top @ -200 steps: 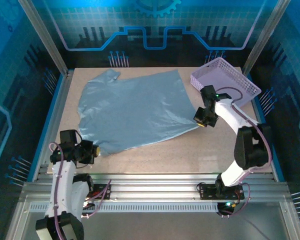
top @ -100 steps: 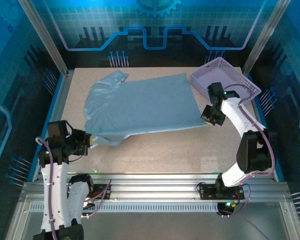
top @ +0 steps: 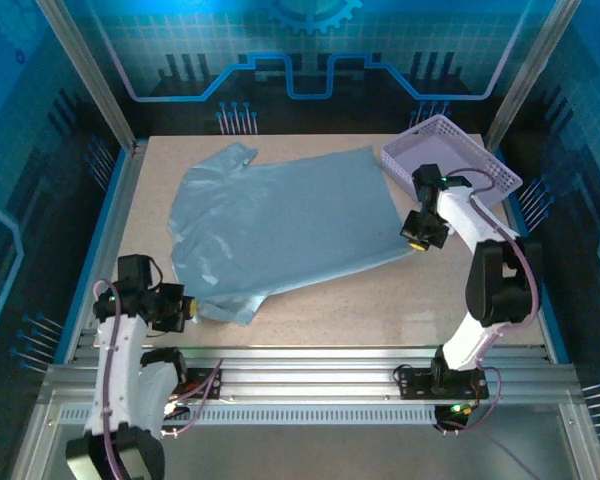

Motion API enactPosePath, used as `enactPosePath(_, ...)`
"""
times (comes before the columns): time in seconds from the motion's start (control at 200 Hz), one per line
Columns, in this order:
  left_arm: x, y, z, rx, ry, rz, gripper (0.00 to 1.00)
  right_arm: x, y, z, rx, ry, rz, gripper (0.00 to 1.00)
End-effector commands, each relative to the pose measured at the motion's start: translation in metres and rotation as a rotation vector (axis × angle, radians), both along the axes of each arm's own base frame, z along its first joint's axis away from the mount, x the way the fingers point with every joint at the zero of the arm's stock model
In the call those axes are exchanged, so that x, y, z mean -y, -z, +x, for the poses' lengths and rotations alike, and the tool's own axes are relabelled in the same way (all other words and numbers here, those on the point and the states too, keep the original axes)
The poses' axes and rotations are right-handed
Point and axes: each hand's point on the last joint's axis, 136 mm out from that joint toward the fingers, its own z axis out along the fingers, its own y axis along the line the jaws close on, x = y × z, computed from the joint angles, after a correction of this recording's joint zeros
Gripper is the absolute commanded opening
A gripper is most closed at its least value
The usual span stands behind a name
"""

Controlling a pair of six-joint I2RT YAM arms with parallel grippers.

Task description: Fold and stack the t-shirts

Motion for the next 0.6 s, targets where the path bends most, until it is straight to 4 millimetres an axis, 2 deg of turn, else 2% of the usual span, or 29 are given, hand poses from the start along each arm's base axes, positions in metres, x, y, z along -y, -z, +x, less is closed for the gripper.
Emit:
enactPosePath(0.0, -0.011, 0.014, 0.028, 0.046, 0.017, 0.051, 0.0, -0.002, 0.007, 0.016, -0.01, -0.023, -0.03, 0.0)
enactPosePath(0.12, -0.018, 0.023, 0.038, 0.021, 0.073, 0.111, 0.0, -0.007, 0.017, 0.022, -0.027, -0.03, -0.038, 0.0)
enactPosePath(0.225, -0.012, 0.025, 0.029, -0.024, 0.113, 0.11, 0.05, -0.01, 0.019, 0.017, -0.048, -0.029, -0.04, 0.0)
enactPosePath(0.345, 0.001, 0.016, 0.001, -0.069, 0.135, 0.115, 0.05, -0.001, 0.011, -0.003, -0.036, -0.002, -0.077, 0.0)
enactPosePath(0.445, 0.008, 0.009, -0.03, -0.079, 0.096, 0.107, 0.01, 0.005, 0.003, -0.021, -0.016, 0.021, -0.092, 0.0)
enactPosePath(0.5, 0.011, 0.012, -0.045, -0.094, 0.067, 0.086, 0.0, 0.005, 0.004, -0.03, -0.025, 0.018, -0.086, 0.0)
enactPosePath(0.595, 0.019, 0.022, -0.06, -0.113, 0.045, 0.039, 0.01, 0.005, 0.011, -0.039, -0.057, 0.012, -0.088, 0.0)
